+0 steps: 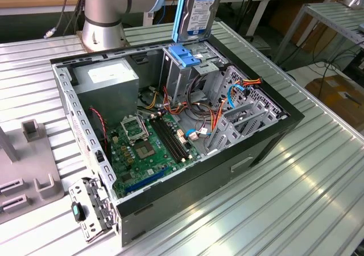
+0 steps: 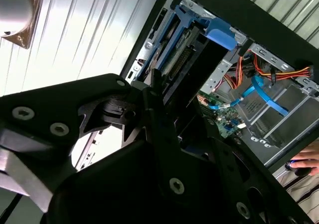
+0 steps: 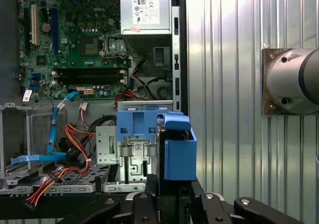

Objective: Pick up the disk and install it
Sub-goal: 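Pick up the disk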

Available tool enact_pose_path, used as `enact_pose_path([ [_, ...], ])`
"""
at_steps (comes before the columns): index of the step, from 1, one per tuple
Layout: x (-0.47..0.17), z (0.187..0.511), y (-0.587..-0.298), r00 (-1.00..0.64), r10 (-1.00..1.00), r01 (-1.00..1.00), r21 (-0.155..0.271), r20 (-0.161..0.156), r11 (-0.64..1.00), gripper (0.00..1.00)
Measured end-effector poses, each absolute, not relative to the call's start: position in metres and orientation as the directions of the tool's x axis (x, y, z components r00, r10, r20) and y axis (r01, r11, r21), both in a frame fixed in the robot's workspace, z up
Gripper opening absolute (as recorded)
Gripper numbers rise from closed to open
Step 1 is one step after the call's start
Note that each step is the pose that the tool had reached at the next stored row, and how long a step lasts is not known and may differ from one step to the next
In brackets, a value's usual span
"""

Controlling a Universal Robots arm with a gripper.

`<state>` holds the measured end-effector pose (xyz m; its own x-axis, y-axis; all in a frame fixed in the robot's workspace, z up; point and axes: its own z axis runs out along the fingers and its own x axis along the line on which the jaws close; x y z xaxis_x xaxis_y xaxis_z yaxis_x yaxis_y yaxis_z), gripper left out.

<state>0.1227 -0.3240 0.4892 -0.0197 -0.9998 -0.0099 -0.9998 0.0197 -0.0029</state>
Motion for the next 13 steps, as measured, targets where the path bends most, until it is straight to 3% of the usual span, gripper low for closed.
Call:
enact_pose_path([
  [13, 0.151, 0.489, -0.324, -0.020, -1.000, -1.000, -0.003, -0.010, 0.020, 0.35],
])
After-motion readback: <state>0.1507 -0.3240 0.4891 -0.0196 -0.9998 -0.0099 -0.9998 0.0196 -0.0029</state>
